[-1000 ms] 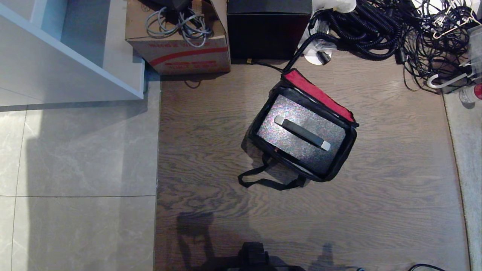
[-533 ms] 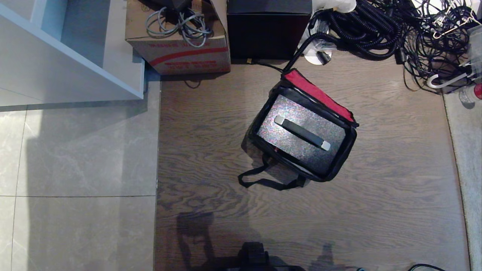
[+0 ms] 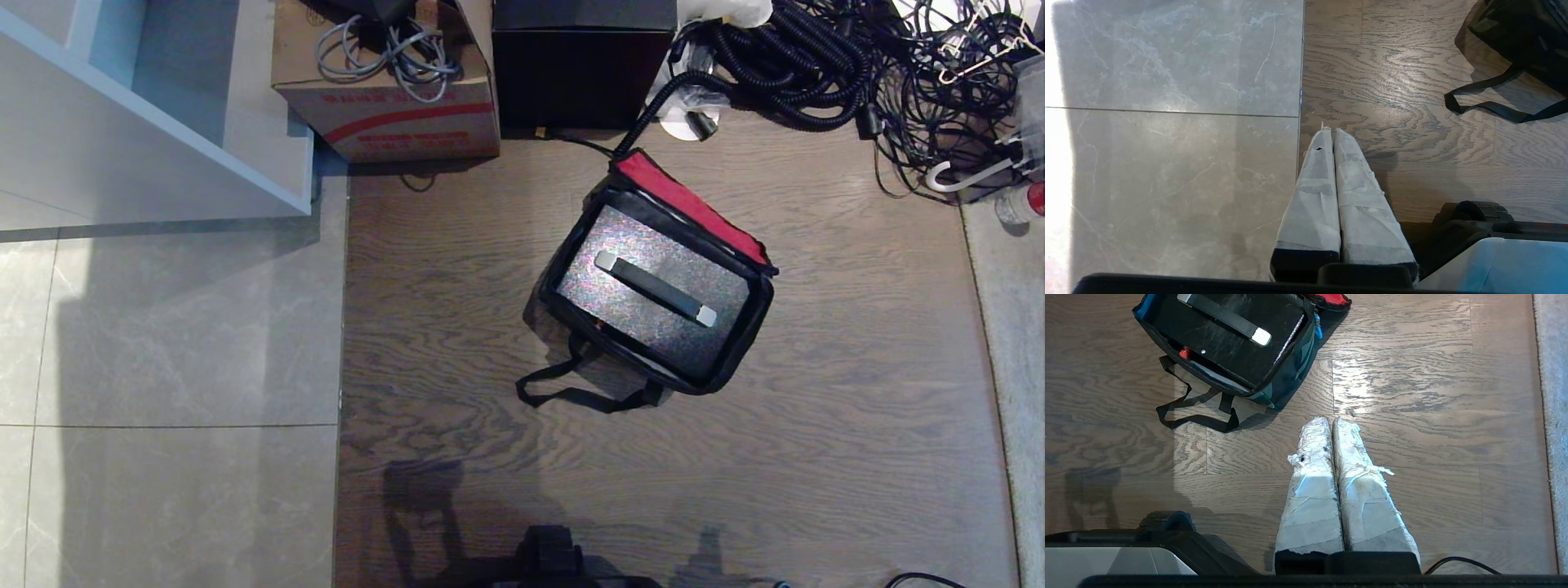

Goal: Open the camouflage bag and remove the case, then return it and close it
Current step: Grip the handle

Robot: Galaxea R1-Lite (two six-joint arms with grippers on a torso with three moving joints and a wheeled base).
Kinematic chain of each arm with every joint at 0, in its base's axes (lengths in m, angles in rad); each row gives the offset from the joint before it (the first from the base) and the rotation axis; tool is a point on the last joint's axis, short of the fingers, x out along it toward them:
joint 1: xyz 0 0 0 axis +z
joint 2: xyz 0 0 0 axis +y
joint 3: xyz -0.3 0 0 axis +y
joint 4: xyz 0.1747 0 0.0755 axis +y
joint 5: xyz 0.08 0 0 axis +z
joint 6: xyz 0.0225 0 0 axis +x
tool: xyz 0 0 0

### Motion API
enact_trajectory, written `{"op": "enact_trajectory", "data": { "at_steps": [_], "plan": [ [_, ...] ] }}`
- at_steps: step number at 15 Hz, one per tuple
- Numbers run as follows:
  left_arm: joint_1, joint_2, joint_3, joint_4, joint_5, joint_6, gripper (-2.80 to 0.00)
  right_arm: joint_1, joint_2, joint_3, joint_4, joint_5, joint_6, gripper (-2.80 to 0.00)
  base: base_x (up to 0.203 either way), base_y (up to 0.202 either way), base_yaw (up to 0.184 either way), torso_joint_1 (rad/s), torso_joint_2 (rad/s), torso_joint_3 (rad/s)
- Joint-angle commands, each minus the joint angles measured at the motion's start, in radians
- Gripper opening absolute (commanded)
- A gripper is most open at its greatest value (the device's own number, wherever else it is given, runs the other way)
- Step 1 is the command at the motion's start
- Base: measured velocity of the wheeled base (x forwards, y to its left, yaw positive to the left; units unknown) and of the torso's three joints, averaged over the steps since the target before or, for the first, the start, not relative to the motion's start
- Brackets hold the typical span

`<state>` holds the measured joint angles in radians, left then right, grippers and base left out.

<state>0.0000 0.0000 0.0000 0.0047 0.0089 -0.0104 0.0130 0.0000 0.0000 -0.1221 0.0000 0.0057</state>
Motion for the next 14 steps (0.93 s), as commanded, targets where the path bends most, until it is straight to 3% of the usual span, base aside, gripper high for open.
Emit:
{"op": "enact_trajectory", "data": {
  "at_steps": [1,14],
  "plan": [
    [0.0,0.0,0.0,0.0,0.0,0.0,-2.8,0.001,0.002,0.04,-0.001,0.0,0.0,-2.8,0.0,0.0,0.0,0.0,0.0,0.0],
    [0.0,0.0,0.0,0.0,0.0,0.0,-2.8,0.001,0.002,0.036,-0.003,0.0,-0.057,-2.8,0.0,0.0,0.0,0.0,0.0,0.0]
  ]
}}
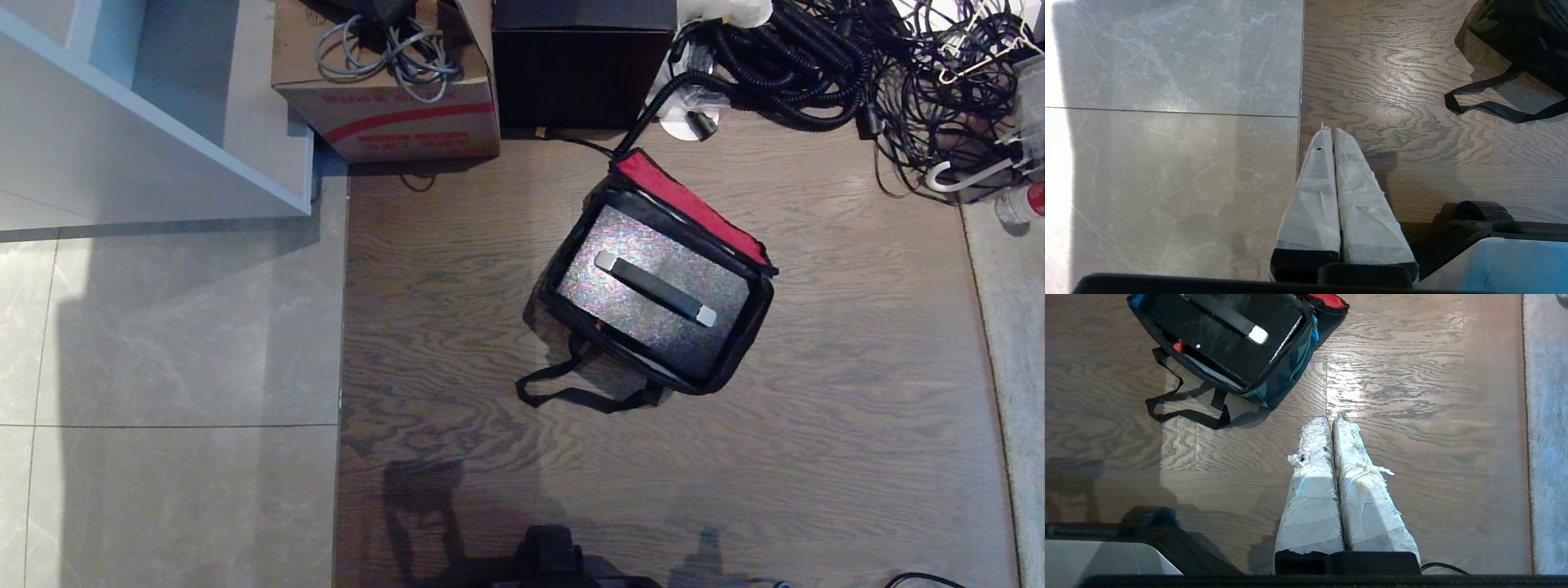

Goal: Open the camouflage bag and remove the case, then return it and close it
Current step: Grip the handle

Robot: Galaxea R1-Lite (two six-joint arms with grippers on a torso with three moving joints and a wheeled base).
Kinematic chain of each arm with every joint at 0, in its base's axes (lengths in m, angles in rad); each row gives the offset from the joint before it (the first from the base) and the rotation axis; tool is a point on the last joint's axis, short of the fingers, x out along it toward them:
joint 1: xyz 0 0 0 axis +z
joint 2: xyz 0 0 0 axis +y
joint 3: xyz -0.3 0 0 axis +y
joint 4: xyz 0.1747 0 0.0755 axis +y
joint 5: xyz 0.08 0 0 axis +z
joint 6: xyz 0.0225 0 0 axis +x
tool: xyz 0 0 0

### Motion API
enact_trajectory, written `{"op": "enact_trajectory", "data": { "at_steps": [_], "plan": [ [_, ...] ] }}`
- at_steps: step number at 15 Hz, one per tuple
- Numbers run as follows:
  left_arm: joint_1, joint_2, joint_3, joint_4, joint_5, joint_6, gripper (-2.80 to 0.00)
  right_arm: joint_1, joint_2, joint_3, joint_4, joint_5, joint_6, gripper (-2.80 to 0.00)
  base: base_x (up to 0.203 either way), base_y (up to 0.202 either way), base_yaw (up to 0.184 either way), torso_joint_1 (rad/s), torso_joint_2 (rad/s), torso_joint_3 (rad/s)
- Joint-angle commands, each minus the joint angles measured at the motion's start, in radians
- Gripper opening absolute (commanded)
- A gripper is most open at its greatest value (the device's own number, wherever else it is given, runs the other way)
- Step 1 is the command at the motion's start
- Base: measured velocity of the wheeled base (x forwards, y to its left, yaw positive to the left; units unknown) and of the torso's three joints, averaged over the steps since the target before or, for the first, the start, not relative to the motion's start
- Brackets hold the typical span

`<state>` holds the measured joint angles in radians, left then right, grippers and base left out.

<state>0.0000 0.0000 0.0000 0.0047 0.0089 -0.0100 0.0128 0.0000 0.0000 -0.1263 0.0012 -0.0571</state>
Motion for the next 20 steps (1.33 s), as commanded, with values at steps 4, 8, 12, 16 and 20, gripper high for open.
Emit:
{"op": "enact_trajectory", "data": {
  "at_steps": [4,8,12,16,20],
  "plan": [
    [0.0,0.0,0.0,0.0,0.0,-0.001,-2.8,0.001,0.045,-0.349,0.328,0.027,0.074,-2.8,0.0,0.0,0.0,0.0,0.0,0.0],
    [0.0,0.0,0.0,0.0,0.0,-0.001,-2.8,0.005,0.427,-0.647,0.687,0.163,0.205,-2.8,0.0,0.0,0.0,0.0,0.0,0.0],
    [0.0,0.0,0.0,0.0,0.0,-0.001,-2.8,0.048,0.924,-0.702,0.583,0.245,0.237,-2.8,0.0,0.0,0.0,0.0,0.0,0.0],
    [0.0,0.0,0.0,0.0,0.0,-0.001,-2.8,0.167,1.397,-0.759,0.146,0.194,0.247,-2.8,0.0,0.0,0.0,0.0,0.0,0.0],
    [0.0,0.0,0.0,0.0,0.0,-0.001,-2.8,0.308,1.725,-0.87,-0.16,0.074,0.227,-2.8,0.0,0.0,0.0,0.0,0.0,0.0]
  ]
}}
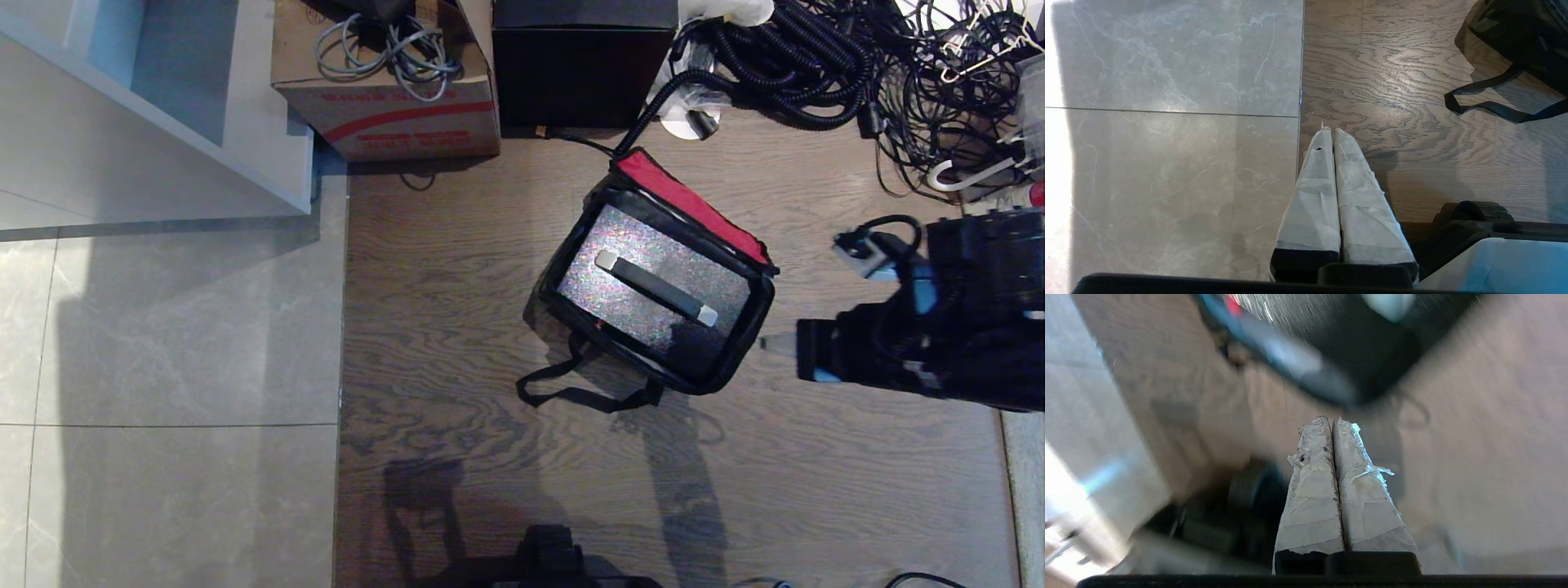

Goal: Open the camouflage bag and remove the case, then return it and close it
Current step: Grip the handle

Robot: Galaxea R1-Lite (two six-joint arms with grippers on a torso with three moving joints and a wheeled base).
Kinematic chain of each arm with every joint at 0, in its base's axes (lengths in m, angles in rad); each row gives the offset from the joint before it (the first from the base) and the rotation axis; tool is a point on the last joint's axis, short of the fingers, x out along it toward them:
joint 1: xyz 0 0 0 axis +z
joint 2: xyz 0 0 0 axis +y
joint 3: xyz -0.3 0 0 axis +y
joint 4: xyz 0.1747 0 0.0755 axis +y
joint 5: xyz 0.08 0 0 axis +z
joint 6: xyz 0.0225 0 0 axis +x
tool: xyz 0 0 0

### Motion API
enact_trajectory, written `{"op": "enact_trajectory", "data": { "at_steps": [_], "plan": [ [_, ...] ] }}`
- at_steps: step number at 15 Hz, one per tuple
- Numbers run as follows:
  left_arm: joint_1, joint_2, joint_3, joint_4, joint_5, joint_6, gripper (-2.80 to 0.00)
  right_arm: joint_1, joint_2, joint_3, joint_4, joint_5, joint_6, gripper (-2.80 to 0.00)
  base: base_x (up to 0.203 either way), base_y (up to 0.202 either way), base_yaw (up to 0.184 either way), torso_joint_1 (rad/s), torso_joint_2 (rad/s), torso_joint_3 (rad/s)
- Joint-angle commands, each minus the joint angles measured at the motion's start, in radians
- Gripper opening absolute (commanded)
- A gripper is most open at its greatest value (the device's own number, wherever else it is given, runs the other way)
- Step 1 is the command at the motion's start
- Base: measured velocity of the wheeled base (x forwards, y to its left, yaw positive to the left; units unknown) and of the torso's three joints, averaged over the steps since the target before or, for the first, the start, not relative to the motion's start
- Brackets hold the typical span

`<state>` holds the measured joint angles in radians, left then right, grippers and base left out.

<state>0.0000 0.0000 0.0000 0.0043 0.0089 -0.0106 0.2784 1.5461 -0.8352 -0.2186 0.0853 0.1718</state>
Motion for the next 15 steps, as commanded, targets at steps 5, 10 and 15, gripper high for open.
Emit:
{"op": "enact_trajectory", "data": {
  "at_steps": [5,10,15],
  "plan": [
    [0.0,0.0,0.0,0.0,0.0,0.0,-2.8,0.158,0.351,-0.143,-0.222,-0.046,-0.125,0.0,0.0,0.0,0.0,0.0,0.0,0.0],
    [0.0,0.0,0.0,0.0,0.0,0.0,-2.8,0.194,0.356,-0.13,-0.3,-0.253,-0.477,0.0,0.0,0.0,0.0,0.0,0.0,0.0],
    [0.0,0.0,0.0,0.0,0.0,0.0,-2.8,0.322,0.468,-0.088,-0.637,-0.888,-0.85,0.0,0.0,0.0,0.0,0.0,0.0,0.0]
  ]
}}
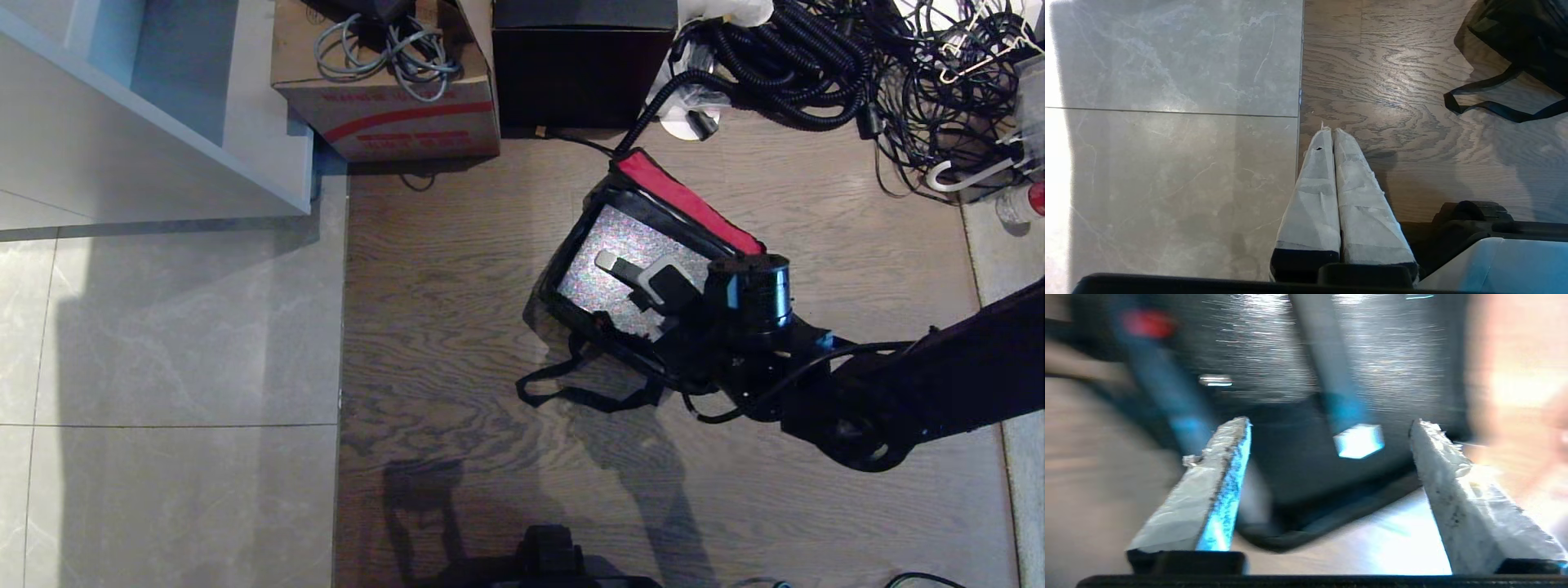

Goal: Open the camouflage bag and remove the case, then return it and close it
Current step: Grip the handle

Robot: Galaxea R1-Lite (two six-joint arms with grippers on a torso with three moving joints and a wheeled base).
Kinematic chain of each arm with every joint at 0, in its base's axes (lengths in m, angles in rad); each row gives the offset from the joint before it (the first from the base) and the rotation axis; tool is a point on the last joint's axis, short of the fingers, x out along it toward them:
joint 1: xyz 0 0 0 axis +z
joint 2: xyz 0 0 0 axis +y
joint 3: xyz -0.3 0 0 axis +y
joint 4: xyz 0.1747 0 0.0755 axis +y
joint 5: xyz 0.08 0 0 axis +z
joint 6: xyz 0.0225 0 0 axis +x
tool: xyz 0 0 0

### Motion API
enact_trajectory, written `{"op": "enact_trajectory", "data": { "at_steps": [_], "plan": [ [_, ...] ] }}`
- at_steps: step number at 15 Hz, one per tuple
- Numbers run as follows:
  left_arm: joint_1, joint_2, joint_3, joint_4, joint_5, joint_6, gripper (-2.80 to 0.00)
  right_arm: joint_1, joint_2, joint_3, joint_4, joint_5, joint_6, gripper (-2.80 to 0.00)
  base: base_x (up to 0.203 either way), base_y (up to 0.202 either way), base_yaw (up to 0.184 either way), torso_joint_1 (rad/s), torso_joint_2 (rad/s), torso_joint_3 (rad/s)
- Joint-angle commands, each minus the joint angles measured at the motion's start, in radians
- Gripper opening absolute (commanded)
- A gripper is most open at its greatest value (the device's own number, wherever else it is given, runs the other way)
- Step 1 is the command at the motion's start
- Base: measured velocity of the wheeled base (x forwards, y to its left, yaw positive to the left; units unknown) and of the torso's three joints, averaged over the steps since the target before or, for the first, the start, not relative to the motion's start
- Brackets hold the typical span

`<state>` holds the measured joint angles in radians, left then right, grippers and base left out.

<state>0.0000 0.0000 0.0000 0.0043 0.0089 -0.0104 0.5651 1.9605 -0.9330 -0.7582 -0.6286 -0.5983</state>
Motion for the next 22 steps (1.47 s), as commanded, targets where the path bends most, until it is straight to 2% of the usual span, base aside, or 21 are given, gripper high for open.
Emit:
{"op": "enact_trajectory", "data": {
  "at_steps": [1,4,6,13,15,22],
  "plan": [
    [0.0,0.0,0.0,0.0,0.0,0.0,-2.8,0.063,0.086,0.01,-0.14,-0.199,-0.108,0.0,0.0,0.0,0.0,0.0,0.0,0.0],
    [0.0,0.0,0.0,0.0,0.0,0.0,-2.8,0.104,0.137,-0.006,-0.21,-0.21,-0.165,0.0,0.0,0.0,0.0,0.0,0.0,0.0],
    [0.0,0.0,0.0,0.0,0.0,0.0,-2.8,0.104,0.171,-0.007,-0.302,-0.211,-0.273,0.0,0.0,0.0,0.0,0.0,0.0,0.0],
    [0.0,0.0,0.0,0.0,0.0,0.0,-2.8,0.093,0.273,-0.082,-0.594,-0.208,-0.558,0.0,0.0,0.0,0.0,0.0,0.0,0.0],
    [0.0,0.0,0.0,0.0,0.0,0.0,-2.8,0.076,0.297,-0.088,-0.663,-0.212,-0.664,0.0,0.0,0.0,0.0,0.0,0.0,0.0],
    [0.0,0.0,0.0,0.0,0.0,0.0,-2.8,0.001,0.399,-0.174,-0.662,-0.282,-0.662,0.0,0.0,0.0,0.0,0.0,0.0,0.0]
  ]
}}
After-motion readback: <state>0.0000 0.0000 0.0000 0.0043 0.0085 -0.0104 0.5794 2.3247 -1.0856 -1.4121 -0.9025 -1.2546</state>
